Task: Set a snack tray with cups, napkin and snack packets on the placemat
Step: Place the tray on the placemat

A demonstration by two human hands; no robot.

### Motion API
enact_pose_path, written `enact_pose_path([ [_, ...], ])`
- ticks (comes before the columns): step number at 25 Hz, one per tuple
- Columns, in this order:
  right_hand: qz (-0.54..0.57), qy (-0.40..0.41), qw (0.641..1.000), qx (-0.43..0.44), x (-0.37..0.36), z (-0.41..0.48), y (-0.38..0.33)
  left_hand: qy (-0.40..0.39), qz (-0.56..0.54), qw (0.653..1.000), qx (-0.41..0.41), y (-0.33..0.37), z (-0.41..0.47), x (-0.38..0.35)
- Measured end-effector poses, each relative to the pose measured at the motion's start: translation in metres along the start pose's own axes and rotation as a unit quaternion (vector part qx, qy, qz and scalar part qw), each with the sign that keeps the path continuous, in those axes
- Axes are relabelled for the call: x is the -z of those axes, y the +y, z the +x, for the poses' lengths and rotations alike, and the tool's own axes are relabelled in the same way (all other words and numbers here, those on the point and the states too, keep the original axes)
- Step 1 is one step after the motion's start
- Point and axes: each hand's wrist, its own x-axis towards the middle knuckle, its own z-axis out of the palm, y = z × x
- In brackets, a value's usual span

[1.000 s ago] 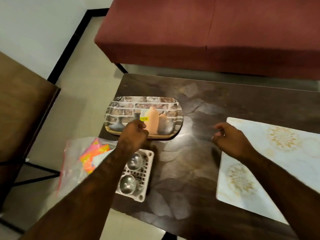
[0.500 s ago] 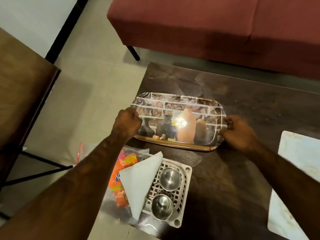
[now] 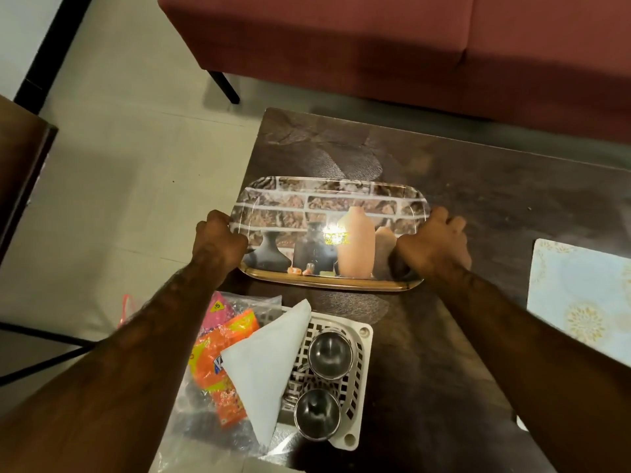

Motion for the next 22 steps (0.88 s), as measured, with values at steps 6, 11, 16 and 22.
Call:
enact_pose_path([
  [6, 0.009, 0.039, 0.999, -0.004, 0.011, -0.008, 0.021, 0.001, -0.039, 0.999, -0.002, 0.007, -0.027, -0.001],
  [11, 0.031, 0.059, 0.998, -0.02, 0.044, -0.017, 0.064, -0.041, -0.07, 0.996, -0.03, 0.037, -0.069, -0.013],
  [16, 0.06, 0.105, 0.992, -0.037, 0.083, -0.024, 0.139, -0.11, -0.118, 0.986, -0.029, 0.078, -0.128, -0.044],
  [22, 0.086, 0.134, 0.984, -0.085, 0.14, -0.024, 0.268, -0.143, -0.104, 0.982, -0.068, 0.143, -0.227, -0.12],
])
